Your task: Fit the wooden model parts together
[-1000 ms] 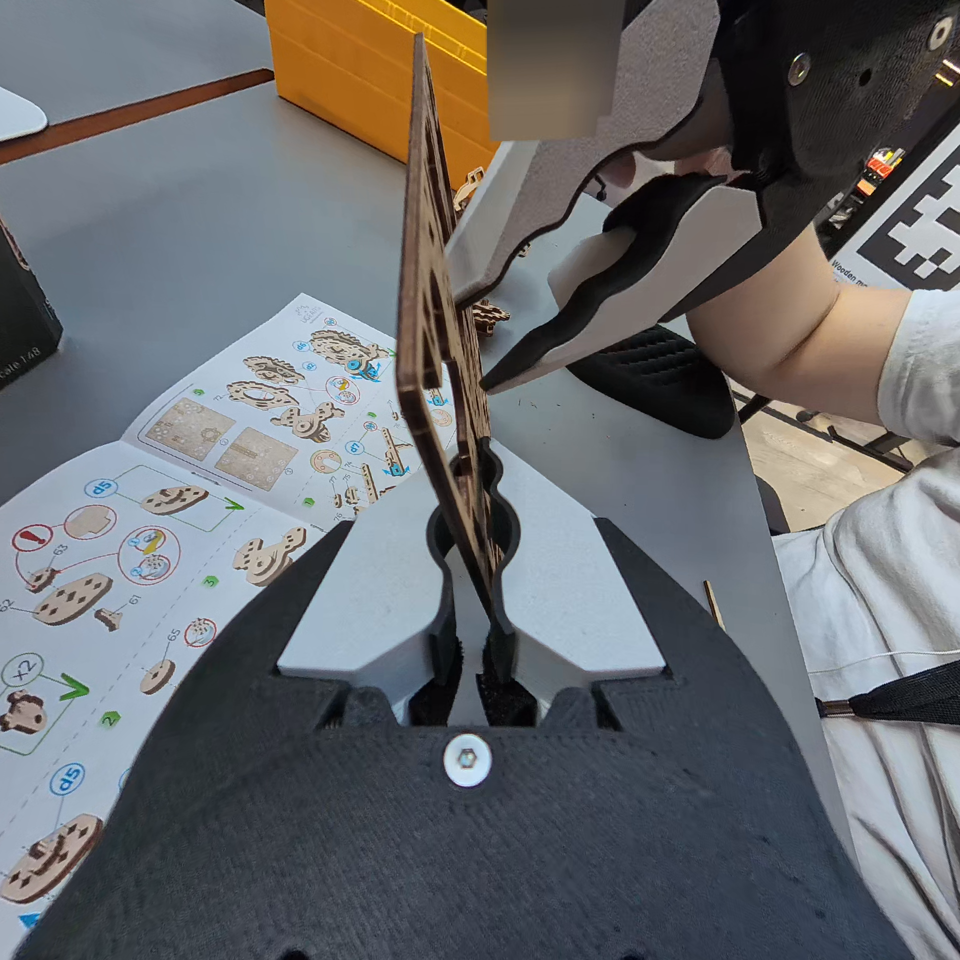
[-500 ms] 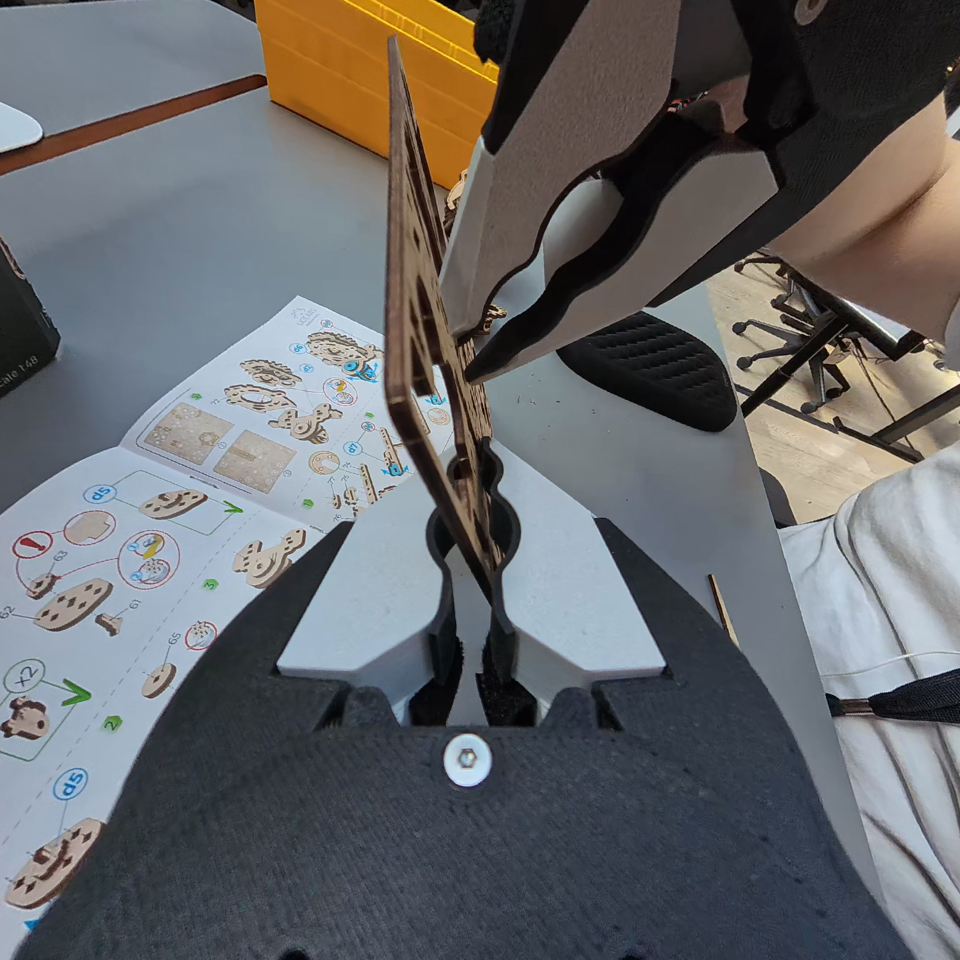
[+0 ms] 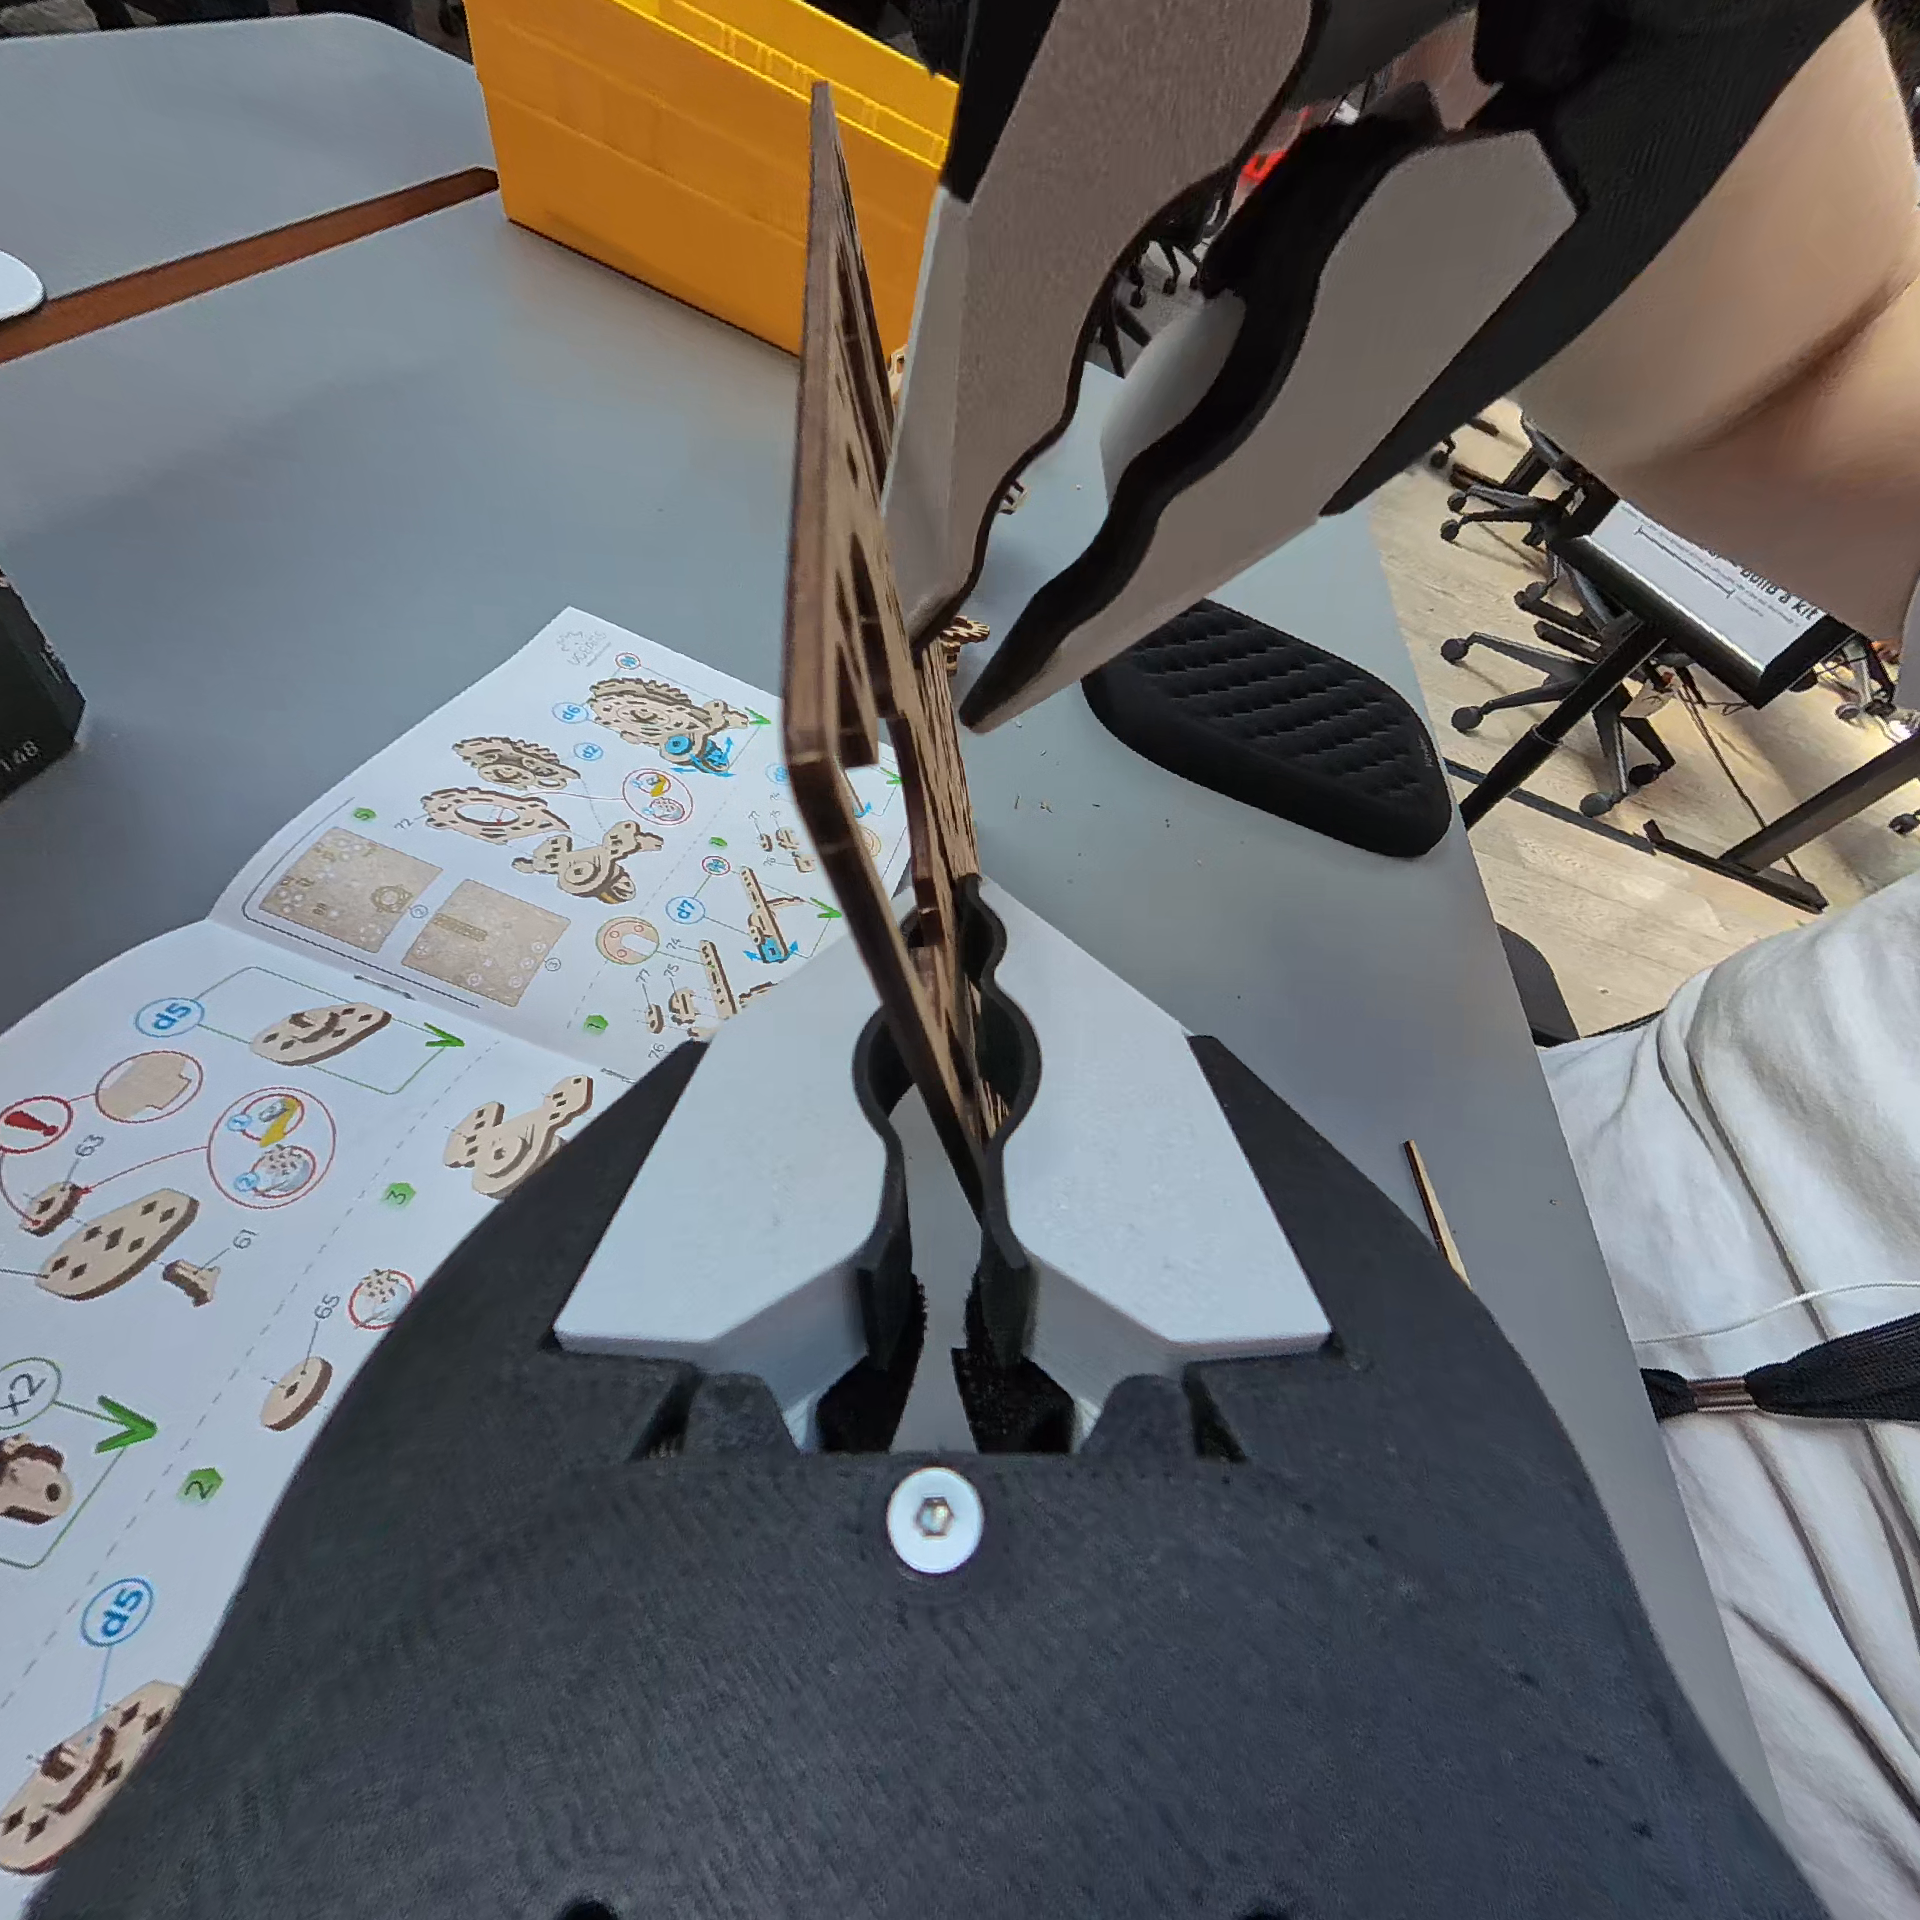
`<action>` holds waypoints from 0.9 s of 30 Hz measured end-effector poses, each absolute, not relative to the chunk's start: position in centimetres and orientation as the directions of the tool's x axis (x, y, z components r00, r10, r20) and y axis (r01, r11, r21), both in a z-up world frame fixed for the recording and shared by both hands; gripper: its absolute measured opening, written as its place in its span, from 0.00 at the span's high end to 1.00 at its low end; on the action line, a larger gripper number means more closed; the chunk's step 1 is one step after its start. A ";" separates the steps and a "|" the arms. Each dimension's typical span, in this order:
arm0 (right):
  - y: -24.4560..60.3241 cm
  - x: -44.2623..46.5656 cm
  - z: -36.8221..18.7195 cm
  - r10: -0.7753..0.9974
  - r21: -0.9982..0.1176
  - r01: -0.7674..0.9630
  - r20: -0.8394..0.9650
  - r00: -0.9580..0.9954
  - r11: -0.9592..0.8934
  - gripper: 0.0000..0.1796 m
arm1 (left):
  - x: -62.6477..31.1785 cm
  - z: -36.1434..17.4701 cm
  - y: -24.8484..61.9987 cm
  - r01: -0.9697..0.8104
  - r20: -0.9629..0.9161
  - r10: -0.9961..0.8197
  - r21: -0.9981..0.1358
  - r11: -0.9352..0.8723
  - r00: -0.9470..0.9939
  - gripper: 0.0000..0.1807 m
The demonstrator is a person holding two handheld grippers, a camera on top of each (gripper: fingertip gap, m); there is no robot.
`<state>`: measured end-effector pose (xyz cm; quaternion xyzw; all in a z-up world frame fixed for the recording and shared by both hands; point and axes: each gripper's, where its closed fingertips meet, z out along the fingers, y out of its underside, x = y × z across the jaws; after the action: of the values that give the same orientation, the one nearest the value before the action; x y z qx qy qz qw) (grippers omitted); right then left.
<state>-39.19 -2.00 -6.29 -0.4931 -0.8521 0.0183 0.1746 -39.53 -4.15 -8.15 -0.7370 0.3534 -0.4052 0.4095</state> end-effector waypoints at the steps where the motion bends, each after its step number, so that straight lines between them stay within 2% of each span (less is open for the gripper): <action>1: -2.0 -39.2 -5.9 0.846 -0.216 0.827 0.270 -0.460 0.519 0.93 | -39.5 -8.1 -4.2 -0.186 0.311 -0.853 -0.890 -0.416 0.418 0.99; 7: -2.5 -39.4 -4.8 0.855 -0.220 0.827 0.174 -0.489 0.517 0.91 | -39.6 -8.3 -3.9 -0.159 0.354 -0.838 -0.879 -0.450 0.415 0.99; 11: -2.5 -39.6 -5.4 0.868 -0.195 0.846 0.106 -0.485 0.496 0.85 | -39.7 -8.4 -3.8 -0.149 0.367 -0.835 -0.877 -0.458 0.410 0.99; 16: -2.4 -39.8 -5.6 0.849 -0.200 0.826 0.171 -0.500 0.527 0.86 | -39.7 -8.2 -4.5 -0.205 0.315 -0.861 -0.884 -0.420 0.400 0.99; 19: -3.6 -40.5 -2.8 0.840 -0.364 0.757 0.258 -0.477 0.542 0.86 | -41.5 -7.1 -4.5 -0.245 0.249 -0.862 -0.891 -0.383 0.441 1.00; 22: -4.5 -40.8 2.9 0.860 -0.622 0.594 0.359 -0.361 0.510 0.85 | -44.7 -5.1 -4.1 -0.217 0.199 -0.840 -0.913 -0.346 0.505 1.00; 24: -3.7 -39.7 6.7 0.872 -0.742 0.459 0.435 -0.225 0.488 0.85 | -47.3 -2.9 -3.5 -0.101 0.224 -0.807 -0.939 -0.329 0.547 1.00; 27: -2.1 -37.1 9.2 0.867 -0.806 0.321 0.480 -0.136 0.497 0.86 | -51.2 0.5 -3.1 0.122 0.302 -0.768 -0.951 -0.284 0.565 1.00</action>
<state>-37.11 -2.13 9.21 -0.4222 -0.7032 0.2709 0.5038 -51.17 -3.14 0.51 -0.6922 0.2333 -0.4036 0.5509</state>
